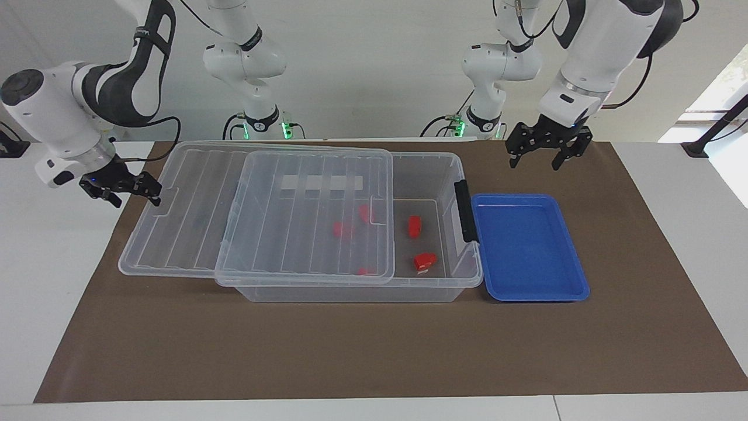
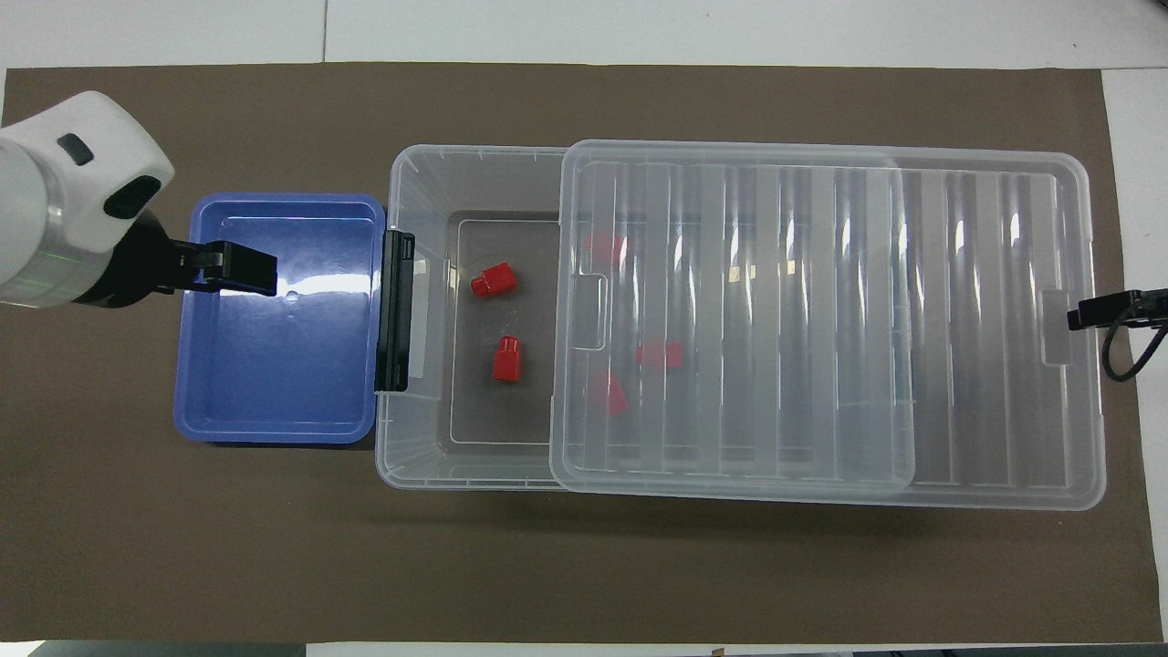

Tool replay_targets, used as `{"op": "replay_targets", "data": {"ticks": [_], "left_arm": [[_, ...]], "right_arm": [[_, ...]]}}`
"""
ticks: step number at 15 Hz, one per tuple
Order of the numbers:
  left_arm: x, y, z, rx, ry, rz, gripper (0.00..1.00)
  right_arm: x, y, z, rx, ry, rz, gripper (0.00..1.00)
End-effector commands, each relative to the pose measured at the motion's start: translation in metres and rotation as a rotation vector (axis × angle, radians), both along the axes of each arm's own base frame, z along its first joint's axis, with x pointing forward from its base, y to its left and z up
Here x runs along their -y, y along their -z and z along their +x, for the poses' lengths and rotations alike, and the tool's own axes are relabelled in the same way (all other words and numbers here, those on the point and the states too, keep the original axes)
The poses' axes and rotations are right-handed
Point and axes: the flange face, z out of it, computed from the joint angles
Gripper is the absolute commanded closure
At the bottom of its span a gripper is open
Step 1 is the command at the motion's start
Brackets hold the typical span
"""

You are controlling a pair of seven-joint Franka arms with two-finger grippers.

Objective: Place red block in blue tray from box
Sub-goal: 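Reach the left gripper into the box and grasp a red block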

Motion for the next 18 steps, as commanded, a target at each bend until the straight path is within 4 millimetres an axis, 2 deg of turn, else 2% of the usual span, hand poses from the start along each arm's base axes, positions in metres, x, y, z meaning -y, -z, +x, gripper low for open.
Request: {"op": "replay_targets", "data": {"ticks": [1, 3, 5, 7, 11, 14, 16, 18], "left_arm": [[0.035, 0.011, -0.028, 0.029, 0.001, 0.0, 0.0], [0.068, 0.02, -0.037, 0.025, 0.007, -0.005, 0.0], [0.093, 0.04, -0.047, 0.033, -0.017, -0.015, 0.0], [0.113, 0.061, -0.056, 0.047, -0.023, -0.028, 0.0], [0.152, 0.101, -0.06, 0.029, -0.034, -0.029, 0.0], [0.166, 0.141, -0.05, 0.023, -0.032, -0.029, 0.0], [0.171, 0.17, -0.048, 0.023, -0.029, -0.03, 0.01], [0.172, 0.199, -0.048, 0.032, -0.033, -0.037, 0.01]], "right_arm": [[0.01, 0.001, -0.007, 0.008, -0.028, -0.02, 0.0], [0.014, 0.001, -0.008, 0.007, -0.024, -0.019, 0.0], [0.017, 0.001, -0.009, 0.006, -0.033, -0.022, 0.0], [0.021, 0.001, -0.011, 0.004, -0.038, -0.026, 0.0], [0.012, -0.007, -0.001, 0.001, -0.046, -0.03, 0.0], [0.001, -0.032, 0.018, -0.035, 0.0, -0.028, 0.0], [-0.023, -0.055, 0.034, -0.054, 0.011, -0.027, 0.0], [-0.045, -0.077, 0.035, -0.067, 0.011, -0.013, 0.0]]}}
